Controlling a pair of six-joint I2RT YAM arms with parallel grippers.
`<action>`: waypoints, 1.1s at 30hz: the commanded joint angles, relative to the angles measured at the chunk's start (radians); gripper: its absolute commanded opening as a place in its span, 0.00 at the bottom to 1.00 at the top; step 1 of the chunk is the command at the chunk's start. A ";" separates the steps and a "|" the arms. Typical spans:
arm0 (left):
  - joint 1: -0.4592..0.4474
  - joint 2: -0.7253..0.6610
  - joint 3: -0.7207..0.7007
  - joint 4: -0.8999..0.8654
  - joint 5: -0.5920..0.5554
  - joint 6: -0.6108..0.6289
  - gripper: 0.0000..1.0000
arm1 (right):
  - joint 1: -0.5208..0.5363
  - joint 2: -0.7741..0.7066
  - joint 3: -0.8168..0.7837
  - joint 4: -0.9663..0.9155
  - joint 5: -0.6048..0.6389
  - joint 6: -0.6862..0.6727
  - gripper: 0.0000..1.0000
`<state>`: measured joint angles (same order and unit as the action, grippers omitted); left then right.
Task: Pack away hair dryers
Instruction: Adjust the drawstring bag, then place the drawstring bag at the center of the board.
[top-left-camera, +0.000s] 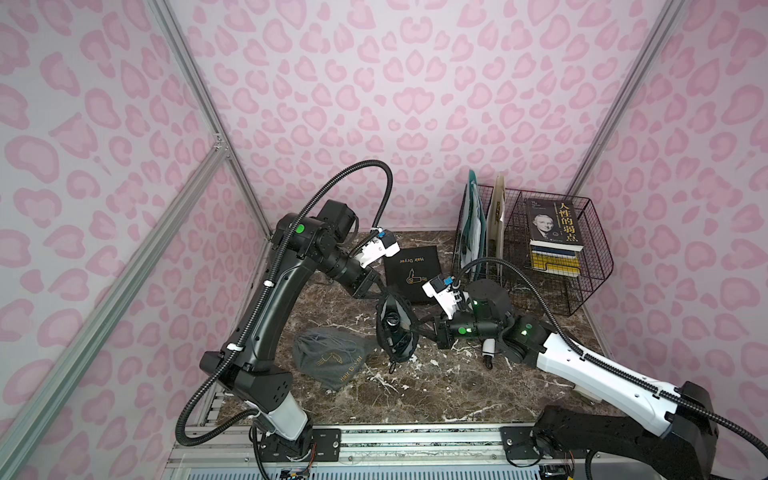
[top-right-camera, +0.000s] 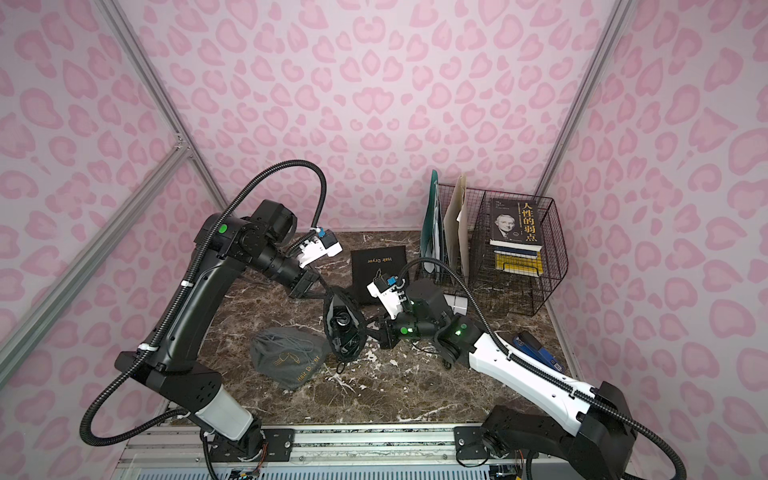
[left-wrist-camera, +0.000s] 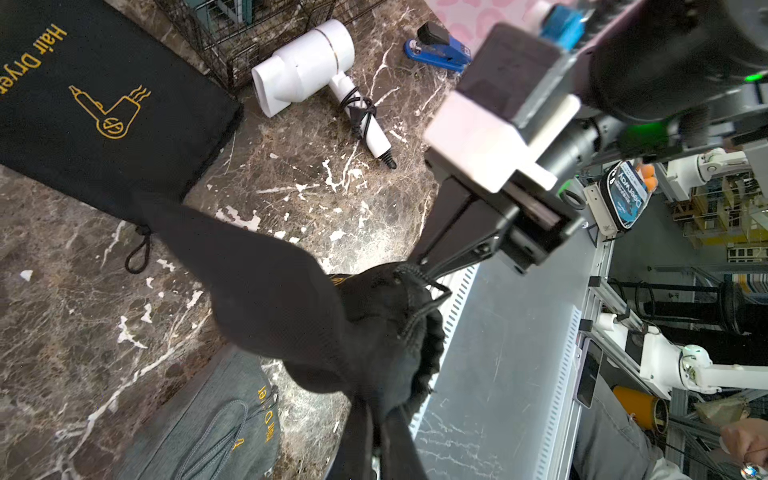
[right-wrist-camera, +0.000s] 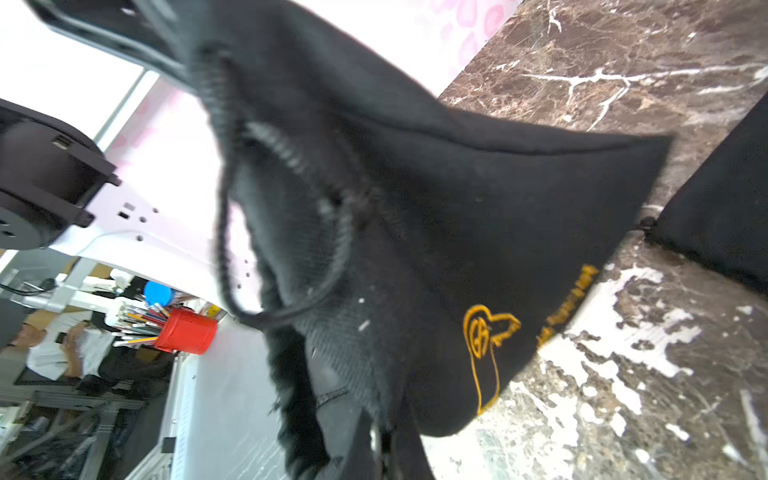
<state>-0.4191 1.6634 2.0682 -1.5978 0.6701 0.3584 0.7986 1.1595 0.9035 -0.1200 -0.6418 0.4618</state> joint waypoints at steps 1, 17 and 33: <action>0.014 0.017 -0.007 0.033 -0.001 -0.007 0.02 | 0.001 -0.021 -0.010 0.076 -0.038 0.045 0.00; 0.049 0.200 0.227 -0.024 0.010 0.009 0.02 | 0.073 0.072 -0.006 0.208 -0.042 0.133 0.00; 0.049 0.266 0.146 0.050 0.067 0.030 0.10 | 0.078 0.106 -0.141 0.425 0.144 0.273 0.00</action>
<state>-0.3733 1.9278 2.2230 -1.5978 0.6872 0.3782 0.8734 1.2751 0.7784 0.2348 -0.5346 0.7025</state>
